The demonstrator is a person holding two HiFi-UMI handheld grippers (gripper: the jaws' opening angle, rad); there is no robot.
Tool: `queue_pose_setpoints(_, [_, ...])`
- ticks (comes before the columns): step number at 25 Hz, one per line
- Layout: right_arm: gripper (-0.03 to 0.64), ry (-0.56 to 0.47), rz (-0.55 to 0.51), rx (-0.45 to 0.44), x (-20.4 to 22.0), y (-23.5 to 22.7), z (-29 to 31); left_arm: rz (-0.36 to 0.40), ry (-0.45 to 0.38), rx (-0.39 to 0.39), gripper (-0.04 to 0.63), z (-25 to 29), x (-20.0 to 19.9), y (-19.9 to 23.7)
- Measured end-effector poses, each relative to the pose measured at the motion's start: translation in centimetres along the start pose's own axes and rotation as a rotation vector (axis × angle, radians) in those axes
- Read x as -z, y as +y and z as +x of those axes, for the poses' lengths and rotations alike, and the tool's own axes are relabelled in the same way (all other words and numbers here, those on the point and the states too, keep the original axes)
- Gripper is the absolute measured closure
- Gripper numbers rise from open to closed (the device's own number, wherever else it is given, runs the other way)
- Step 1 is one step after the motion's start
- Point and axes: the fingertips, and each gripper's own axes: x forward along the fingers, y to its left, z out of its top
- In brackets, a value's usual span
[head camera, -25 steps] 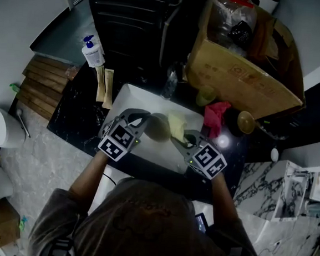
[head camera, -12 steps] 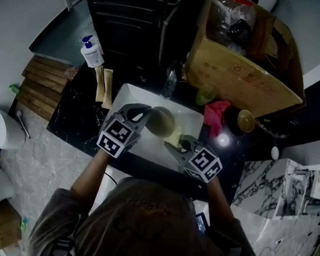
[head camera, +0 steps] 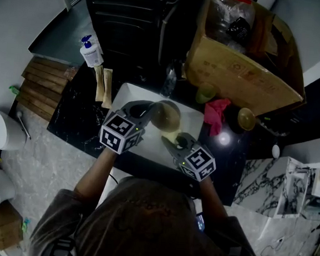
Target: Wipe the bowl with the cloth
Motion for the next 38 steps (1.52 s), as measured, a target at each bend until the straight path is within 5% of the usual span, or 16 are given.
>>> queue_pose_setpoints(11, [0.589, -0.076, 0.051, 0.036, -0.7, -0.3, 2.6, -0.177, -0.028, -0.001, 0.577, 0.2, -0.1, -0.2])
queue_pose_setpoints(28, [0.589, -0.139, 0.095, 0.067, -1.0, -1.4, 4.3, -0.216, -0.019, 0.041, 0.577, 0.5, 0.0, -1.5])
queue_pose_setpoints(38, [0.589, -0.131, 0.064, 0.038, -2.2, -0.1, 0.9, -0.201, -0.059, -0.088, 0.577, -0.5, -0.9, 3.5])
